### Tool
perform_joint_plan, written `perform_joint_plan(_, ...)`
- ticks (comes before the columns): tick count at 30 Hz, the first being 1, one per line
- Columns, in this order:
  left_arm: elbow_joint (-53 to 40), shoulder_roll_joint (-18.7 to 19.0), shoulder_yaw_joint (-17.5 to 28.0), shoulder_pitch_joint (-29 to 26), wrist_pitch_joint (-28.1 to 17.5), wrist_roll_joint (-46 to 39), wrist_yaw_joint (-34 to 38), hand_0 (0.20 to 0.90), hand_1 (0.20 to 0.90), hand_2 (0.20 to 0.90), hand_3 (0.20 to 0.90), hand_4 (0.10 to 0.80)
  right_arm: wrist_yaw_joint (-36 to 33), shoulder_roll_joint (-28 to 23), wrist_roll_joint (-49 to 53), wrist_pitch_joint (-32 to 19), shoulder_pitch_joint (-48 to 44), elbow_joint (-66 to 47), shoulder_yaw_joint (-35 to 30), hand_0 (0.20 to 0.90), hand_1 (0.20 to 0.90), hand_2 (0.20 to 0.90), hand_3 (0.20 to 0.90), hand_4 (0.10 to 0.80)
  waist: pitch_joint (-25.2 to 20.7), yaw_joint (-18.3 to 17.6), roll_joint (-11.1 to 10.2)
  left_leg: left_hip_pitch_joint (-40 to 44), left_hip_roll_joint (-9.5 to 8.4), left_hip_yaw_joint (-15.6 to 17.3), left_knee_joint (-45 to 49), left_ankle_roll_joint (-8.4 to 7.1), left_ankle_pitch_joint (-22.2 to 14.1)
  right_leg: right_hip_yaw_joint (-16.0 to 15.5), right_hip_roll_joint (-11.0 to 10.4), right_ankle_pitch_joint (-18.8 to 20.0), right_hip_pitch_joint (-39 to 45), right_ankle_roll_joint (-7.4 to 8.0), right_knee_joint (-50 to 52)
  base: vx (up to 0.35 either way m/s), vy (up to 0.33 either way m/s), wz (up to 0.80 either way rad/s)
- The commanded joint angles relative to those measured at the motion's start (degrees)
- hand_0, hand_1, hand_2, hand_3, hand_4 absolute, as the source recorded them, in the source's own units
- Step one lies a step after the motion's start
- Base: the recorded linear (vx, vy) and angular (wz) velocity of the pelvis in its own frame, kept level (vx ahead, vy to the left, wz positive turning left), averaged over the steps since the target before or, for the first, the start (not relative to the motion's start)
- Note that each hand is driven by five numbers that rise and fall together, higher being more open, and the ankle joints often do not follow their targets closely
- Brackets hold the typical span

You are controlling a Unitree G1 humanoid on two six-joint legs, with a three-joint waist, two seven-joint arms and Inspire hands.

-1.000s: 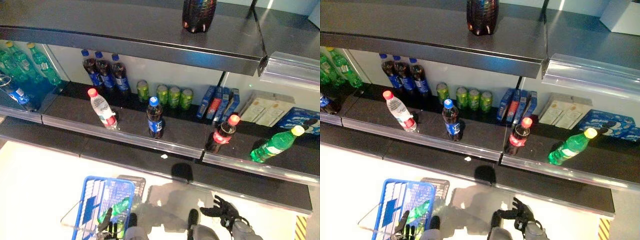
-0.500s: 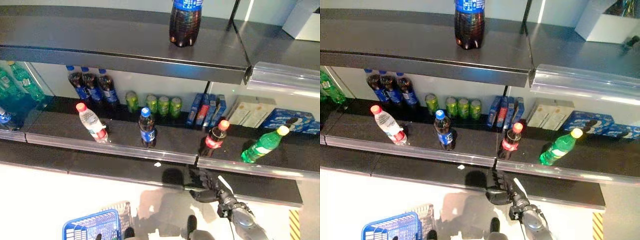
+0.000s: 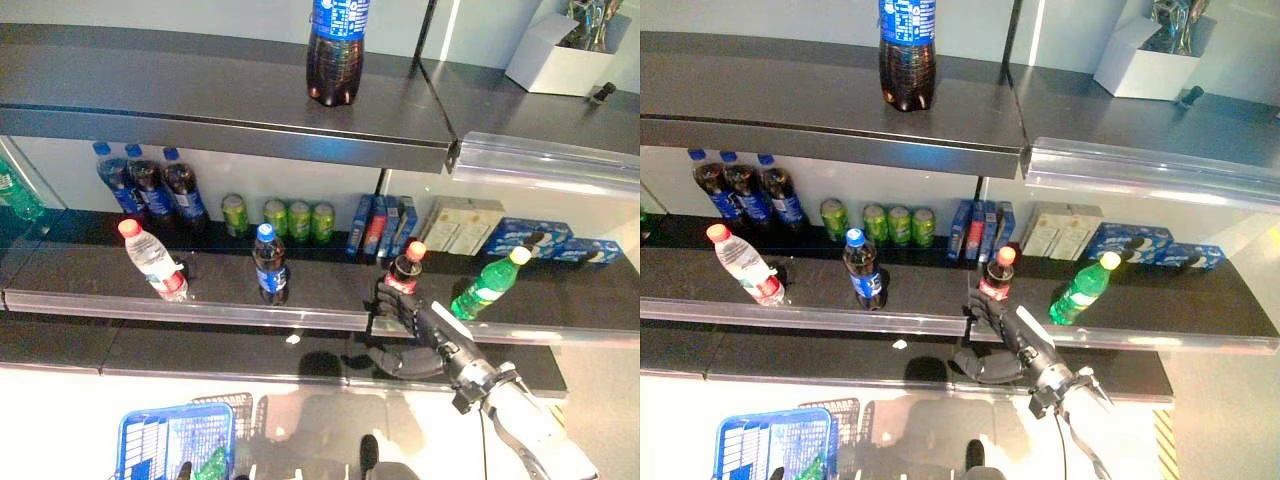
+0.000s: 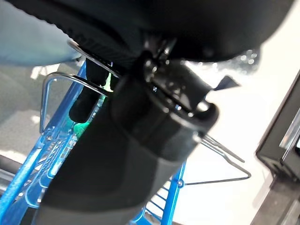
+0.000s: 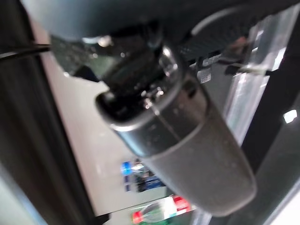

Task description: Pick up the drink and place into the basket.

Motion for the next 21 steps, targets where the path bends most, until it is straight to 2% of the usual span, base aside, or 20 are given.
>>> perform_joint_plan(1, -1.13, 6.96, 2.94, -0.42, -5.73, 2.56, -1.65, 0.300, 0.300, 0.300, 0.200, 0.100, -2.48, -1.09, 5.33, -10.27, -4.91, -10.89, -6.66, 0.900, 0.900, 0.900, 0.900, 0.800, 0.48, -0.01, 0.05, 0.00, -0.52, 0.57, 8.04, 3.32, -6.30, 0.76, -3.86, -5.80, -0.46, 3.84, 8.28, 0.021, 0.026, -0.04)
perform_joint_plan(10, -0.04, 5.34, 2.86, 0.20, -5.96, 2.92, -2.28, 0.300, 0.300, 0.300, 0.200, 0.100, -15.66, 2.66, 4.54, -14.23, -4.39, -11.46, -9.79, 0.900, 0.900, 0.900, 0.900, 0.800, 0.25, -0.59, 1.02, -0.23, -1.25, 0.78, 9.55, 3.86, -7.40, 1.60, -4.32, -6.00, -0.56, 3.79, 8.43, 0.023, 0.042, -0.09)
perform_joint_plan(21, -1.56, 4.14, 1.74, 1.49, -5.98, 2.45, -2.26, 0.300, 0.300, 0.300, 0.200, 0.100, -24.50, 4.53, 0.45, -17.87, -3.20, -8.93, -8.80, 0.900, 0.900, 0.900, 0.900, 0.800, 1.84, -0.65, 1.84, -1.93, -1.27, 0.79, 12.00, 3.91, -7.79, 1.75, -5.09, -6.29, -1.25, 3.47, 9.46, 0.007, 0.016, 0.00)
